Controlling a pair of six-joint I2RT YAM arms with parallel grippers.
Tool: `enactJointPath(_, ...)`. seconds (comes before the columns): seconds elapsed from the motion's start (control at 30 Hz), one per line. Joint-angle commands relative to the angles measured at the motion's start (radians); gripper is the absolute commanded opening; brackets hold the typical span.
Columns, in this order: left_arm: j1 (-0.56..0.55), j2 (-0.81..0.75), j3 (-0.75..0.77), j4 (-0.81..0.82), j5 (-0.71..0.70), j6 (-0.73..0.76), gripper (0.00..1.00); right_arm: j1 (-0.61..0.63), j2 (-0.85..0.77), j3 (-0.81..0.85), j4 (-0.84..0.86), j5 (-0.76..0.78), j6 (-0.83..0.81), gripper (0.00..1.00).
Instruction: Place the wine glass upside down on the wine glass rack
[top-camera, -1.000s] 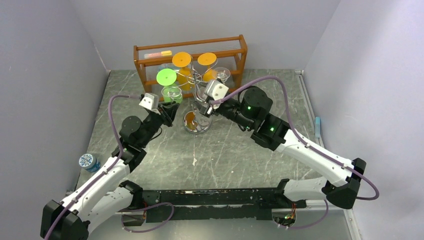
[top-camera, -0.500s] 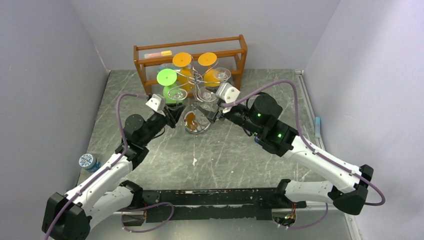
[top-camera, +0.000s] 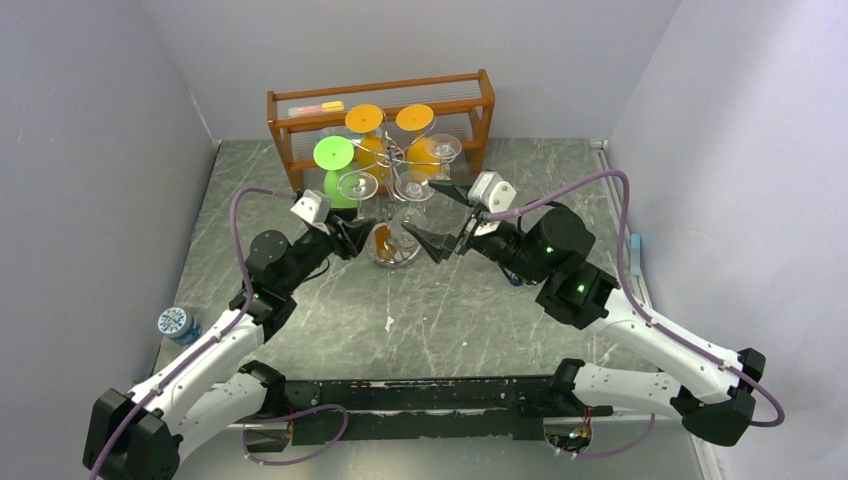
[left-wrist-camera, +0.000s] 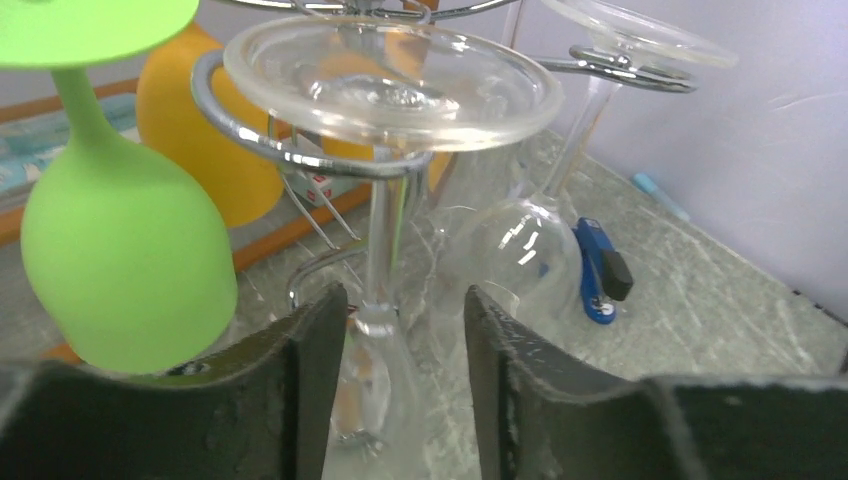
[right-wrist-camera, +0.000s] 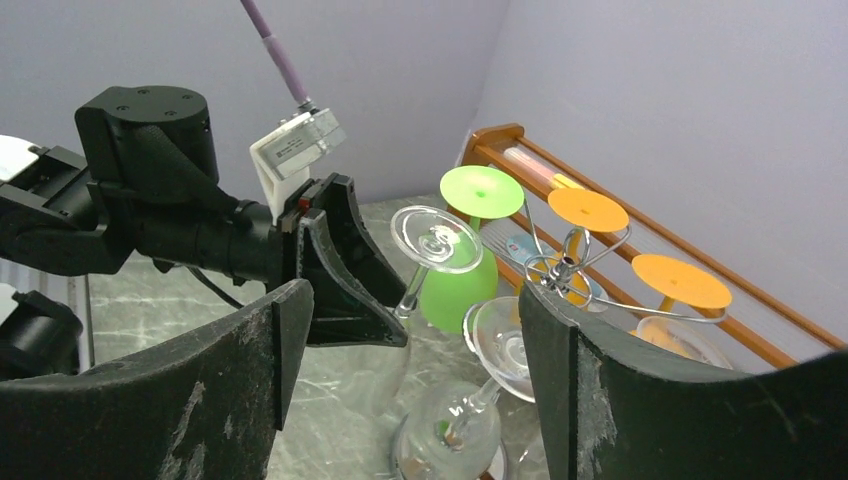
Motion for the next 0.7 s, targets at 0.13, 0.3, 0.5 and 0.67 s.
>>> enactJointPath(0.13, 0.006, -0.138, -0.053, -0.074, -0.066, -0.079, 0.64, 0.002, -0.064, -0.057, 0.046, 0.021, 0.067, 0.81)
enactJointPath(0.3, 0.005, -0.223, -0.031, -0.227, -0.103, -0.161, 0.72, 0.002, -0.108, -0.084, 0.042, 0.056, 0.119, 0.82)
enactJointPath(0.5, 0.006, -0.346, 0.121, -0.617, -0.195, -0.205, 0.81, 0.002, -0.182, -0.093, -0.091, 0.232, 0.283, 0.84)
enactJointPath(0.67, 0.006, -0.390, 0.303, -0.973, -0.326, -0.189, 0.97, 0.002, -0.257, -0.077, -0.390, 0.402, 0.463, 0.85)
